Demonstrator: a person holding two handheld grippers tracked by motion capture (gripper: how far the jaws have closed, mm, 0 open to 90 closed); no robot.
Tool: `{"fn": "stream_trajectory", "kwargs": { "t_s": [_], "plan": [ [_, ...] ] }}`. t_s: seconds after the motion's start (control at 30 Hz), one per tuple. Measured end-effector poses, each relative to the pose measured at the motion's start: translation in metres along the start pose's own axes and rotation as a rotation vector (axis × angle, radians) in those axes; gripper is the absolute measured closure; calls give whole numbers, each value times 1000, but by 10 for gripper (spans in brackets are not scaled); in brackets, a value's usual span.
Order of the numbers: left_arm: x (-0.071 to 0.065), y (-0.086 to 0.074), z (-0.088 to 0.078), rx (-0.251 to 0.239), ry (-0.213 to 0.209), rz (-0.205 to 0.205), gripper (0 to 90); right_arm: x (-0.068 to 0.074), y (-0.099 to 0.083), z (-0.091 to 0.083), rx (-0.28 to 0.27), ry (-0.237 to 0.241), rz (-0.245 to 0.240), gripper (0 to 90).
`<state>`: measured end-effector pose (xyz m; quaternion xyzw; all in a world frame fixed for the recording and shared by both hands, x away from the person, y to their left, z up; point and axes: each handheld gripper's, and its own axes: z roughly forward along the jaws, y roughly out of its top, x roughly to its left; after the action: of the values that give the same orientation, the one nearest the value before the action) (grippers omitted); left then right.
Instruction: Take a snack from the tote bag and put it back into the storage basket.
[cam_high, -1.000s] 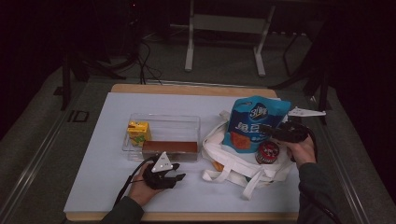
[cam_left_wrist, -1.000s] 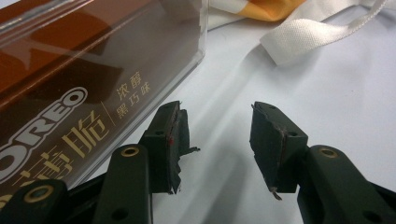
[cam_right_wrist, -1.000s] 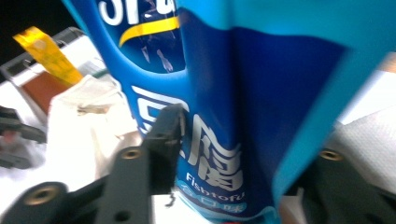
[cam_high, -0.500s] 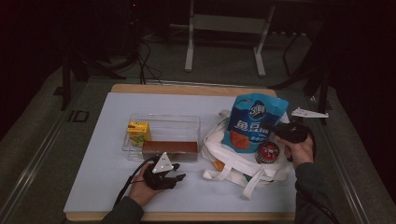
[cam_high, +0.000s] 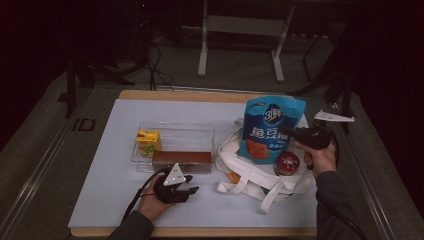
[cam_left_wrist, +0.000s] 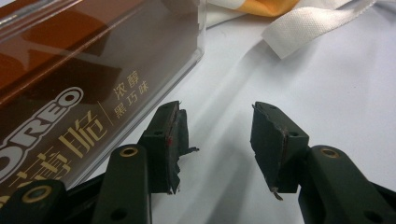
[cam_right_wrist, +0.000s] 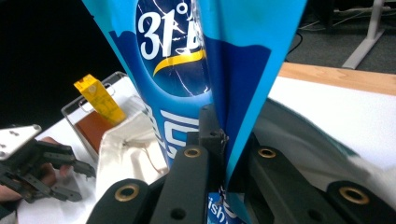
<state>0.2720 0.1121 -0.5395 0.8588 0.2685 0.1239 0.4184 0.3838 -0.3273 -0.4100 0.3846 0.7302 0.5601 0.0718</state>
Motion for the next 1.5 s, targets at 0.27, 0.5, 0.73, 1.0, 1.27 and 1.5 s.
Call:
{"fn": "stream_trajectory", "kwargs": {
  "t_s": [0.27,0.5,0.73,1.0,1.27,1.5],
  "plan": [
    [0,0,0,-2,0,0,527,16,19,-5,-6,1,-16,891],
    [0,0,0,-2,-1,0,527,28,30,-8,-17,7,-18,891],
    [0,0,0,-2,0,1,527,43,39,-9,-18,24,-28,891],
    [0,0,0,-3,-1,0,527,53,42,-8,-28,46,-31,892],
    [0,0,0,-4,-3,1,525,72,47,-4,-24,78,-47,892],
    [0,0,0,-8,-4,-3,524,87,56,-3,-27,105,-65,892]
  ]
}}
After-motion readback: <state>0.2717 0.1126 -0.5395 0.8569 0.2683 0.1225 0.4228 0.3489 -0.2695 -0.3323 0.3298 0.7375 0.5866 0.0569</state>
